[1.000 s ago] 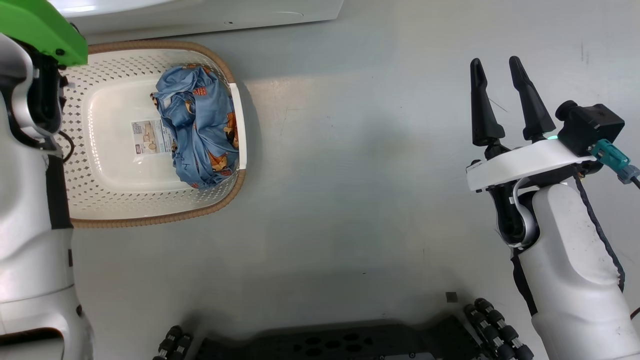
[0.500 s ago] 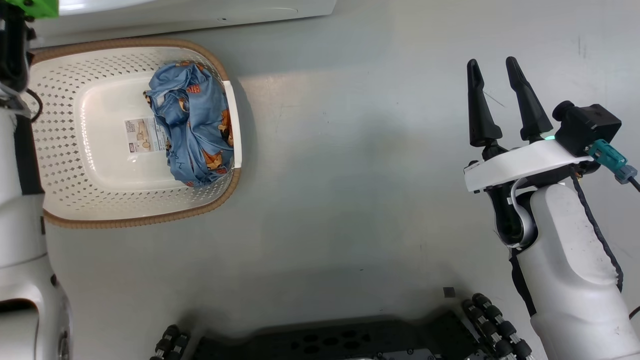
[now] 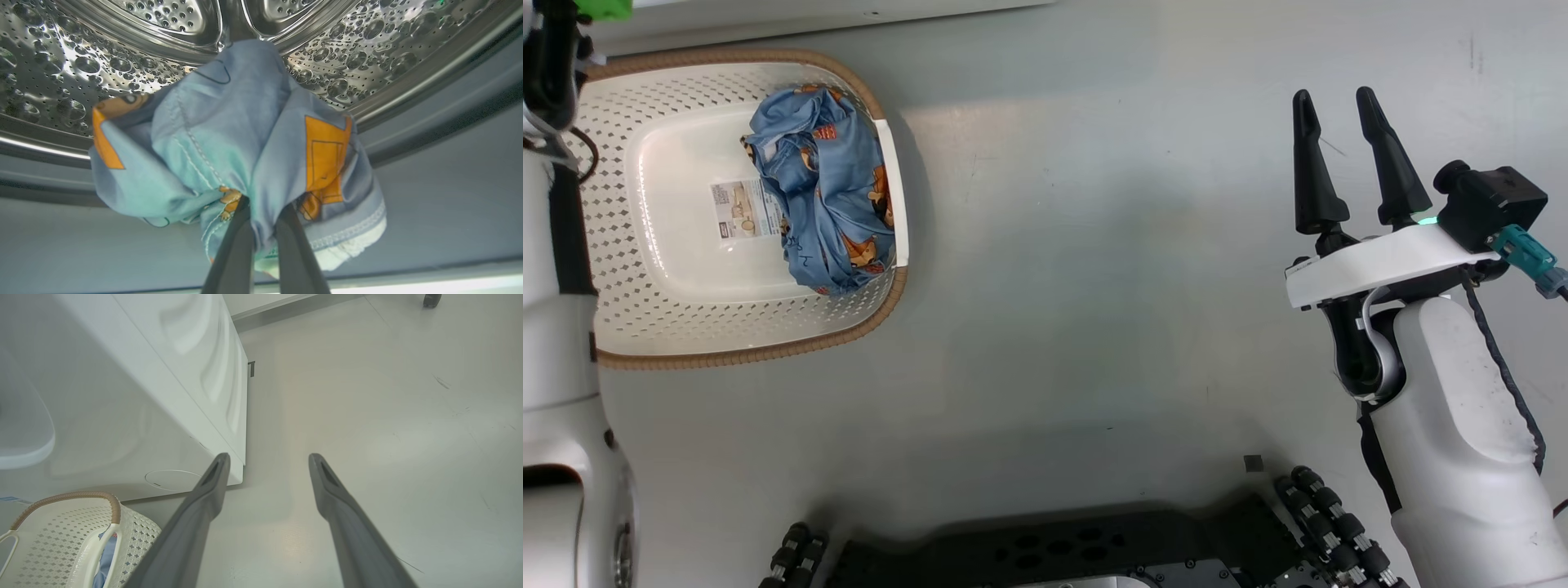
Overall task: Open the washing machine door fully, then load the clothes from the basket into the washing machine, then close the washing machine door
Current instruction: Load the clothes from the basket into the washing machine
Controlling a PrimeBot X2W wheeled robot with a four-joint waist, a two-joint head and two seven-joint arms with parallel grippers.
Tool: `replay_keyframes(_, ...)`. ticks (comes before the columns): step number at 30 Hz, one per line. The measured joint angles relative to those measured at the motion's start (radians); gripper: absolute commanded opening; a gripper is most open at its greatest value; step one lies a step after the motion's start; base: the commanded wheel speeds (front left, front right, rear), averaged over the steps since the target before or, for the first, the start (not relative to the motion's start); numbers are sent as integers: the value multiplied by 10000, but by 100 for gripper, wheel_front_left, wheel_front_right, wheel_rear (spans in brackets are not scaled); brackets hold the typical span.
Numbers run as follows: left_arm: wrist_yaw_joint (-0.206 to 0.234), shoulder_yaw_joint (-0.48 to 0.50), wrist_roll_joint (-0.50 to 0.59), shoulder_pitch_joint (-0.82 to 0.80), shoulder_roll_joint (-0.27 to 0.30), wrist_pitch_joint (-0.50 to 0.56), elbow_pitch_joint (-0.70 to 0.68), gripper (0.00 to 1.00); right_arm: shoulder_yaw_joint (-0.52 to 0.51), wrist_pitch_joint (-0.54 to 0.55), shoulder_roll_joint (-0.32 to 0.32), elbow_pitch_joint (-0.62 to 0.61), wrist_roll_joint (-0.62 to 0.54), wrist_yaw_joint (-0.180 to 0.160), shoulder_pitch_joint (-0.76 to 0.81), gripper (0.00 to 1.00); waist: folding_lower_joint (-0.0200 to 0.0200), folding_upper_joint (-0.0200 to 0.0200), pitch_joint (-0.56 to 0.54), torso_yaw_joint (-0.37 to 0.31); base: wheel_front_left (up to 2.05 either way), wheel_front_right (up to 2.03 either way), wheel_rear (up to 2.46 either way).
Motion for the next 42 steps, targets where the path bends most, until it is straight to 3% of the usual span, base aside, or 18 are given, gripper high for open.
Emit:
replay_keyframes(18,-100,-205,-79,-1561,159,347,575,0,-190,0,-8,-198,-2,0,-215,100,0,0,916,64,0,0,0)
replay_keyframes(33,-188,-311,-90,-2678,403,-485,907,0,-163,0,-4,-249,-15,0,-378,100,0,0,1546,107,0,0,0)
replay_keyframes(42,-221,-531,90,-3313,487,-1521,1189,0,-134,0,-6,-244,-17,0,-379,100,0,0,1835,145,0,0,0)
